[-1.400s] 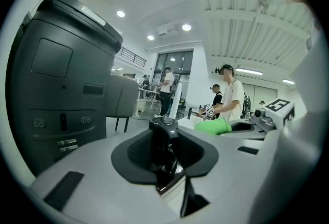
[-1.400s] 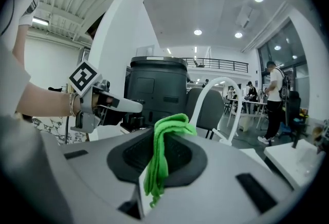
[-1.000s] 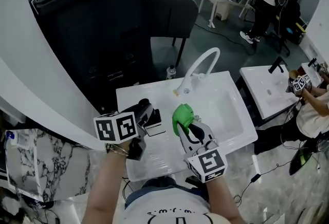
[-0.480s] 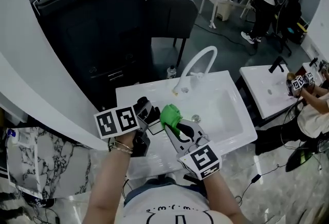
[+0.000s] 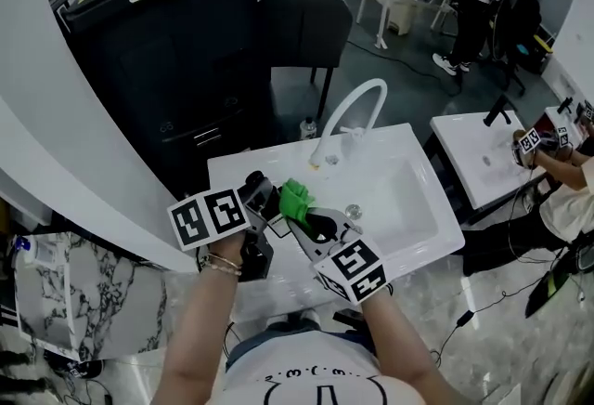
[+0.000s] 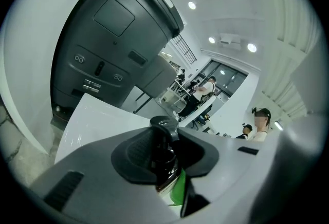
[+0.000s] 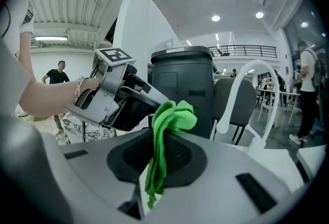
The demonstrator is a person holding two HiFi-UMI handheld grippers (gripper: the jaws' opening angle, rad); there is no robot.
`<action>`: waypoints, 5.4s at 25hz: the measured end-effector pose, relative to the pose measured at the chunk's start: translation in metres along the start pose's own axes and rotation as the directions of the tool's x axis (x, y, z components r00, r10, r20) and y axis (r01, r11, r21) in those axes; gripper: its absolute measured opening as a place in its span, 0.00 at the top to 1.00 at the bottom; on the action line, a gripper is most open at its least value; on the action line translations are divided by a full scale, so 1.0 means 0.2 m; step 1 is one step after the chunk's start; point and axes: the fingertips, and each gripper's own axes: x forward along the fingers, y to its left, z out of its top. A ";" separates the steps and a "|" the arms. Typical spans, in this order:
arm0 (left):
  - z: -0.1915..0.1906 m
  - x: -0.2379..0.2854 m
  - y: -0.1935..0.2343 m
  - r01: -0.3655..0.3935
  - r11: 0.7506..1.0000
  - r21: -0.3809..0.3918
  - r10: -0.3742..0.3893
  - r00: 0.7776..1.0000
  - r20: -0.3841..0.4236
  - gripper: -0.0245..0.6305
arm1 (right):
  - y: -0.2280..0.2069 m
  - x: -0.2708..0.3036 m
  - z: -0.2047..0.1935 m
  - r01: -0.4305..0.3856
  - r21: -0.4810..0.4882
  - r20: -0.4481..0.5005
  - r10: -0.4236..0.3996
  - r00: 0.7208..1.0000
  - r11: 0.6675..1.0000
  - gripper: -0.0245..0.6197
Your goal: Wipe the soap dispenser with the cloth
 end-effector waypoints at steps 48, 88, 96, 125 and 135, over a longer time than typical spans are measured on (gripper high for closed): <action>0.10 -0.06 -0.09 0.072 0.991 0.109 -0.079 0.995 0.060 0.81 | 0.11 0.02 -0.10 -0.075 0.030 -0.090 0.078 0.993 0.997 0.89; 0.14 -0.37 -0.41 0.229 0.693 0.683 -0.479 0.855 0.200 0.82 | 0.02 -0.04 -0.11 -0.052 -0.093 -0.092 0.043 0.995 0.994 0.89; 0.08 -0.39 -0.36 0.213 0.672 0.709 -0.470 0.862 0.187 0.82 | -0.03 -0.16 0.03 0.020 -0.069 0.030 -0.018 0.999 0.997 0.89; -0.03 -0.59 -0.49 0.138 0.424 0.895 -0.574 0.806 0.148 0.82 | -0.02 -0.01 -0.06 -0.027 0.039 -0.018 0.028 0.999 0.999 0.89; -0.18 -0.57 -0.53 0.120 0.139 0.983 -0.532 0.846 -0.028 0.82 | -0.17 -0.20 0.36 -0.113 0.140 0.287 0.069 0.955 0.984 0.89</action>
